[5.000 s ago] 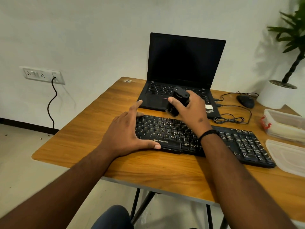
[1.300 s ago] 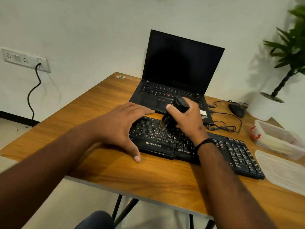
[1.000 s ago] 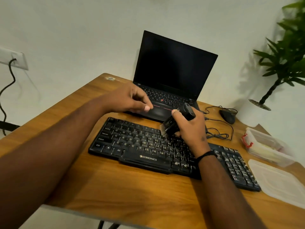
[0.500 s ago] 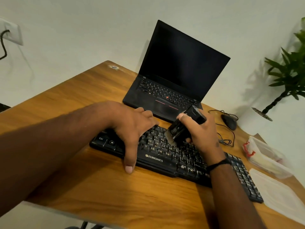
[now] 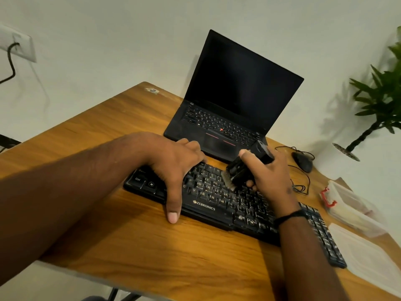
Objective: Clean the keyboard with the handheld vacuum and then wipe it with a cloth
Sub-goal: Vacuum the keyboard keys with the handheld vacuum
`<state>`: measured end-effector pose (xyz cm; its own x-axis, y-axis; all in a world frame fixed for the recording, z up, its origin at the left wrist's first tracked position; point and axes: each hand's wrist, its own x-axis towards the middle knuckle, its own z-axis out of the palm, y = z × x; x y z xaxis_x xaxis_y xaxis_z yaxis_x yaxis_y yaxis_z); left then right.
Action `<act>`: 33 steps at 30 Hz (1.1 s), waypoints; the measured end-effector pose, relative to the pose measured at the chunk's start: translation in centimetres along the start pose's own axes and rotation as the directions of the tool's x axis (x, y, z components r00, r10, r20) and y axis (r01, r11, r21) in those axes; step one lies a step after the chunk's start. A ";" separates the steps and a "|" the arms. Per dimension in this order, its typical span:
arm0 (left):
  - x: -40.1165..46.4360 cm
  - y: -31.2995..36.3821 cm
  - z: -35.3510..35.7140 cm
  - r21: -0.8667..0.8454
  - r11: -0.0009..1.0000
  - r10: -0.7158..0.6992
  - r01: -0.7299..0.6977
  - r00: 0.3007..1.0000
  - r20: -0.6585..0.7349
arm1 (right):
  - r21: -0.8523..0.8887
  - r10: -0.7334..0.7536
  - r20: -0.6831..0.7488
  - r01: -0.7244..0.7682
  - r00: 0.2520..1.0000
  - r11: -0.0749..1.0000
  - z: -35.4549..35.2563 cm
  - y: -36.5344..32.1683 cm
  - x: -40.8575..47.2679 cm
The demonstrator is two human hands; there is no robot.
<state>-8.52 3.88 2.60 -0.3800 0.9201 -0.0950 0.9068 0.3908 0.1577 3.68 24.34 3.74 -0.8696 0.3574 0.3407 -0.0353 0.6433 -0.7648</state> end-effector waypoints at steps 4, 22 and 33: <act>0.2 -0.3 0.1 -0.022 1.000 0.000 -0.001 1.000 -0.003 | -0.001 -0.015 0.085 0.015 0.996 1.000 0.1 0.0 -0.1; 0.4 -0.5 0.1 -0.050 0.999 0.011 -0.011 1.000 -0.016 | 0.070 -0.117 0.137 0.108 0.984 0.992 1.1 -0.5 -0.4; 0.7 -0.8 0.2 -0.074 0.997 0.000 0.001 1.000 0.014 | -0.011 -0.140 -0.007 0.140 0.990 0.990 2.4 -0.8 0.0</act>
<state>-9.46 4.25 2.26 -0.3777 0.9194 -0.1092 0.8902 0.3931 0.2303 2.55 22.19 3.08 -0.8528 0.2682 0.4480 -0.1510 0.6947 -0.7033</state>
